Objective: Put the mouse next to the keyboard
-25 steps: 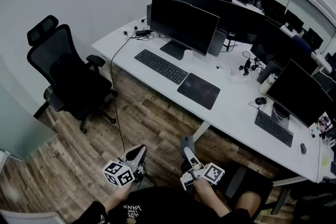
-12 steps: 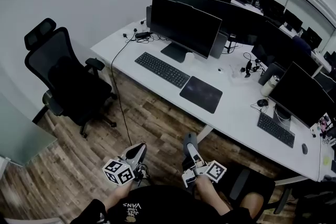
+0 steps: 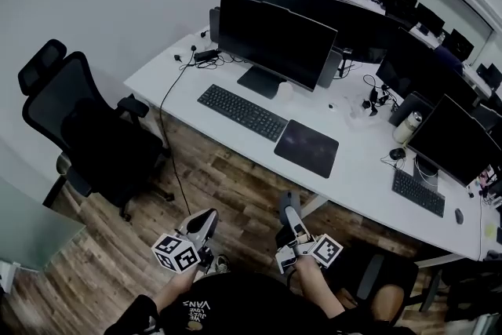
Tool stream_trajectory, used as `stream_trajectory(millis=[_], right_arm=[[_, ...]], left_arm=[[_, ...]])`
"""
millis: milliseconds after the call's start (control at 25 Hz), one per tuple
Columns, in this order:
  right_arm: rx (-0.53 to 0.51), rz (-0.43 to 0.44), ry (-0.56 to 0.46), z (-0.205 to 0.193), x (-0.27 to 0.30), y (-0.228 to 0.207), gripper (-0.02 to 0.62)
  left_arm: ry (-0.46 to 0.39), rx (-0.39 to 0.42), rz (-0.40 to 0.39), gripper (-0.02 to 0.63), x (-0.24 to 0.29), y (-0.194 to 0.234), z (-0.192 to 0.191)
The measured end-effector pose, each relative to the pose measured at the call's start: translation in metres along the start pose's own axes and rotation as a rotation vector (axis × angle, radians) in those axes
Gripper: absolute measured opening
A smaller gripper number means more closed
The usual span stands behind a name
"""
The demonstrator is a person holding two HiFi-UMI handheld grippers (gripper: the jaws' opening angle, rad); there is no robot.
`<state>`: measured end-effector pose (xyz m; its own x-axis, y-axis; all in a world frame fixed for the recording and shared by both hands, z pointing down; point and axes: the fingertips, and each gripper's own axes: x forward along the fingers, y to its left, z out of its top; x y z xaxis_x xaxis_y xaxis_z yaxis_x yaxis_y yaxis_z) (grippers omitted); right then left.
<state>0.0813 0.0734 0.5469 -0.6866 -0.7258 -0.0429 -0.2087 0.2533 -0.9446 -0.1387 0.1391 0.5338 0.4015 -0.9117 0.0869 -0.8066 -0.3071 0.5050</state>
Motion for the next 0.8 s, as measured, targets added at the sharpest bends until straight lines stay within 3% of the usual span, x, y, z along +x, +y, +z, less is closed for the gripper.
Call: stream_trajectory(millis=[360,800], right_arm=[[0.018,-0.039,-0.105,-0.003,0.04,-0.004,0.179],[0.026,-0.131,-0.104,0.026,0.07,-0.042,0.179]], left_arm=[[0.069,0.027,-0.097,0.002,0.038,0.046,0.03],[0.096,-0.028,-0.104,0.002,0.087,0.07,0.024]])
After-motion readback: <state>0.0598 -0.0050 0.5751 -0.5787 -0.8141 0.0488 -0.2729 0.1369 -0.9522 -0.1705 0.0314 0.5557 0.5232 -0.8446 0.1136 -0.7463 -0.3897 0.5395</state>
